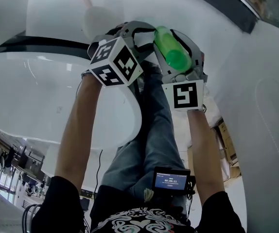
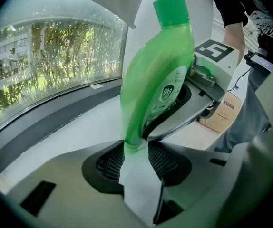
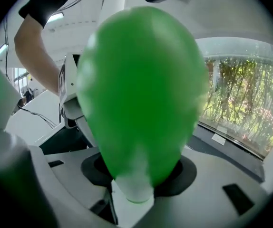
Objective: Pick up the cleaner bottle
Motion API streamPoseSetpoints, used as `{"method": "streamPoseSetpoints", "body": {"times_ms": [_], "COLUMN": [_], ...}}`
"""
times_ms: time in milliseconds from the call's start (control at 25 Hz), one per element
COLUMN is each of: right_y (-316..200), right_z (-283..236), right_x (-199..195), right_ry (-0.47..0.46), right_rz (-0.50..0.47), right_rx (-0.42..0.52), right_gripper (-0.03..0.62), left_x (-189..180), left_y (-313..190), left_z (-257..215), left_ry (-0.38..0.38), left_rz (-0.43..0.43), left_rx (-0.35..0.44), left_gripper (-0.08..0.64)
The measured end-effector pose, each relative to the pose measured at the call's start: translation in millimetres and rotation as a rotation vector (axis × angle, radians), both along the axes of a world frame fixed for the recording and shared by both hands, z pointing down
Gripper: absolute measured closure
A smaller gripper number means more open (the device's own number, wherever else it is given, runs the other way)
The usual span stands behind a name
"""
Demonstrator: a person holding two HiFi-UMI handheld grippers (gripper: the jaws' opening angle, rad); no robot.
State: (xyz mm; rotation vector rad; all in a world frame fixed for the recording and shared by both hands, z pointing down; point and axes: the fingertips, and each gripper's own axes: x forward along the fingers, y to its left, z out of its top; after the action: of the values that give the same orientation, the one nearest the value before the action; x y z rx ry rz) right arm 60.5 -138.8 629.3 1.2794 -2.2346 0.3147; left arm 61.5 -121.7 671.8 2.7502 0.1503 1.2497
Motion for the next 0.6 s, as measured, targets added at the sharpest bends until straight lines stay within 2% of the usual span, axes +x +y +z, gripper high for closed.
{"method": "streamPoseSetpoints", "body": {"times_ms": [160, 600], "right_y": [-0.5, -4.1], "right_z": [0.4, -0.7], "right_x": [2.6, 3.9], "right_ry": [-0.006, -0.047], "right_rz": [-0.004, -0.022], "right_rx": [-0.004, 0.017], "right_gripper": [0.379, 0.379], "left_x": [3.3, 5.3], "left_y": [1.1, -2.0], "left_z": [0.9, 1.8], "left_ry": [-0.023, -0.019], "left_rz": [0.016, -0.01], "left_rx": [0.028, 0.008], "left_gripper": [0.403, 0.41]}}
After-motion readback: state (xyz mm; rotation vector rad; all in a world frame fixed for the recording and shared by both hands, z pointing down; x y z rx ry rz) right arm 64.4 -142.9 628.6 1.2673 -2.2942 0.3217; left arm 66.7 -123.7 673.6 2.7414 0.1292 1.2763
